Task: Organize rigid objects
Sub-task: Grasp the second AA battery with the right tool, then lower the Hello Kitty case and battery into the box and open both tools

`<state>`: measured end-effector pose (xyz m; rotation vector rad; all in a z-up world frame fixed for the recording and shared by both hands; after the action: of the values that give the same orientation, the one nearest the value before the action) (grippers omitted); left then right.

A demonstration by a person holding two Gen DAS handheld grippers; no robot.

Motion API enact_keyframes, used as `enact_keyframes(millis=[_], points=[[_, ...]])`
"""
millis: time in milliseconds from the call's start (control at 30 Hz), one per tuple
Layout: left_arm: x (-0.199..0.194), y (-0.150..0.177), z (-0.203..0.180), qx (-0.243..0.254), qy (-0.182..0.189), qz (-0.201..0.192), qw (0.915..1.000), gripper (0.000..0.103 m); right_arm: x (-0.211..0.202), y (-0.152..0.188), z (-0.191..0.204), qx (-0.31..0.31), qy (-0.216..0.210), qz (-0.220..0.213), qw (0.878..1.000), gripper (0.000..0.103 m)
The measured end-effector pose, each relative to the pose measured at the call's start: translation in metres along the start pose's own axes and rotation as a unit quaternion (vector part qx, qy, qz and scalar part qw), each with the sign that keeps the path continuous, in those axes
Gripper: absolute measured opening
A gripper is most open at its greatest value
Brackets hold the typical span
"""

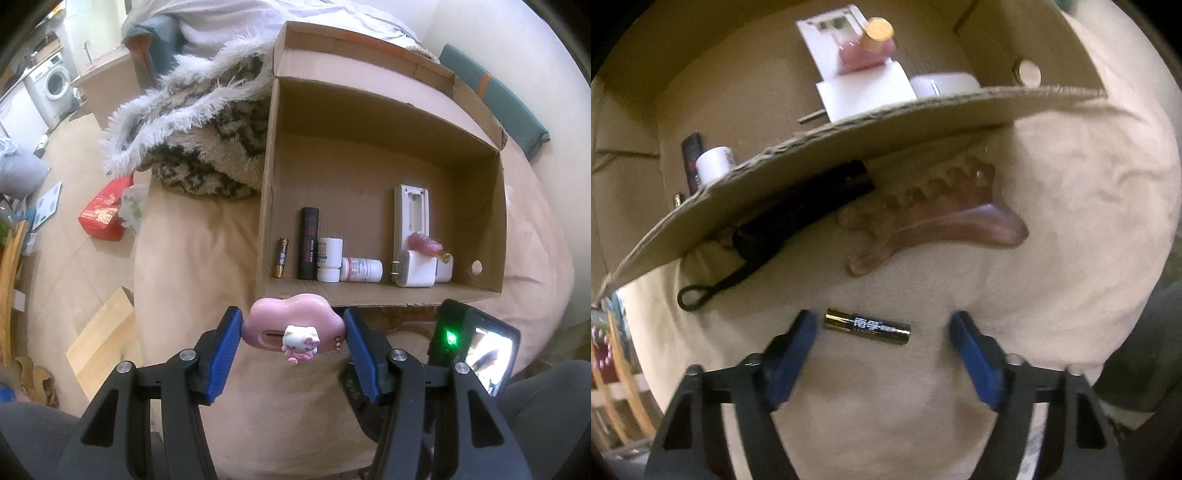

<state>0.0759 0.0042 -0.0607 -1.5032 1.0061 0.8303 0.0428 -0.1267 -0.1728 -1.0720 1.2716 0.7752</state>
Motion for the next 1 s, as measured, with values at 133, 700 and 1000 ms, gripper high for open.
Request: enact_keyframes(millis=[133, 700, 1000], points=[[0.003, 0.000, 0.000, 0.001, -0.006, 0.003, 1.0000, 0.053, -0.005, 0.006, 0.000, -0.025, -0.020, -0.009, 0.999, 0.044], [0.020, 0.009, -0.004, 0.014, -0.029, 0.018, 0.9993, 0.053, -0.099, -0.006, -0.083, -0.109, -0.077, -0.115, 0.984, 0.044], [0.006, 0.000, 0.001, 0.009, -0.042, -0.009, 0.9990, 0.053, -0.143, -0.022, -0.087, -0.168, -0.116, -0.189, 0.961, 0.044]])
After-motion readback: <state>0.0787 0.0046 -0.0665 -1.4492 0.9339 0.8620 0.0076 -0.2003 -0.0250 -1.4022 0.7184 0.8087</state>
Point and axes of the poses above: each gripper's, at about its wrist camera, not at the fingertips, and x roughly the way its jaws point, z to its left, y to its underside, the point moved 1 cm from there along x, roughly the way its jaws point, and after that the axes turned 4 degrees about y, right-handed, at the moved point
